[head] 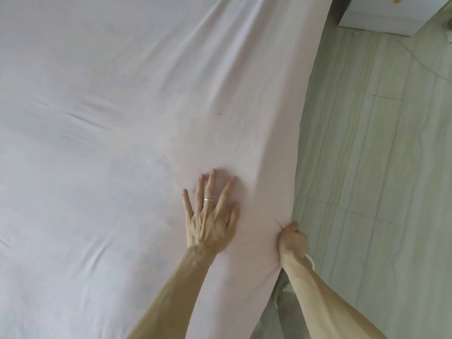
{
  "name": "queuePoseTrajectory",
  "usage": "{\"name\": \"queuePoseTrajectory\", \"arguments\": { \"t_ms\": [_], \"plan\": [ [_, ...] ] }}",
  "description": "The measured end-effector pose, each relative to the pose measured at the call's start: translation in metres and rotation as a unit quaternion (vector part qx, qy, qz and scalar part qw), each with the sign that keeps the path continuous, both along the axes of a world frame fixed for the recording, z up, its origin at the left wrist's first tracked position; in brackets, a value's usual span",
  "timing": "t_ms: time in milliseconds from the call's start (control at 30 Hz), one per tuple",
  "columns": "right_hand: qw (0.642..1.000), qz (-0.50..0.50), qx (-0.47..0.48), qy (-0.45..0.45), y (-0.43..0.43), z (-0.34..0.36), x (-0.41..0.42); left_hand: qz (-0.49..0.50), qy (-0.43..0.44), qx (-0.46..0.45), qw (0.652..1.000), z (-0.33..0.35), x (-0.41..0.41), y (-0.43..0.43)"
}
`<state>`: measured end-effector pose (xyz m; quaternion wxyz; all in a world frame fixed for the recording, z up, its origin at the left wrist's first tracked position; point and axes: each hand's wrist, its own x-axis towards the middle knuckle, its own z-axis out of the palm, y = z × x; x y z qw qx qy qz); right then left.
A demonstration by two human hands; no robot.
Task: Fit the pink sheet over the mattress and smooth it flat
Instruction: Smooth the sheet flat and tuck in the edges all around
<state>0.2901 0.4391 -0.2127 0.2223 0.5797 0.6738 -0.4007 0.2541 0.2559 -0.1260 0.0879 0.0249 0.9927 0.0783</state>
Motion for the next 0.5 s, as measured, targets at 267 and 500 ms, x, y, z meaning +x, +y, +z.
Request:
{"name": "queuePoseTrajectory", "arguments": {
  "t_ms": [267, 500],
  "plan": [
    [0.999, 0.006, 0.012, 0.042, 0.027, 0.010, -0.070, 0.009, -0.060, -0.004, 0.998, 0.008, -0.076, 0.023],
    [0.806, 0.434, 0.100, 0.389, 0.008, 0.081, -0.194, 0.078, -0.035, 0.014, 0.996, 0.024, -0.148, 0.051]
  ]
}}
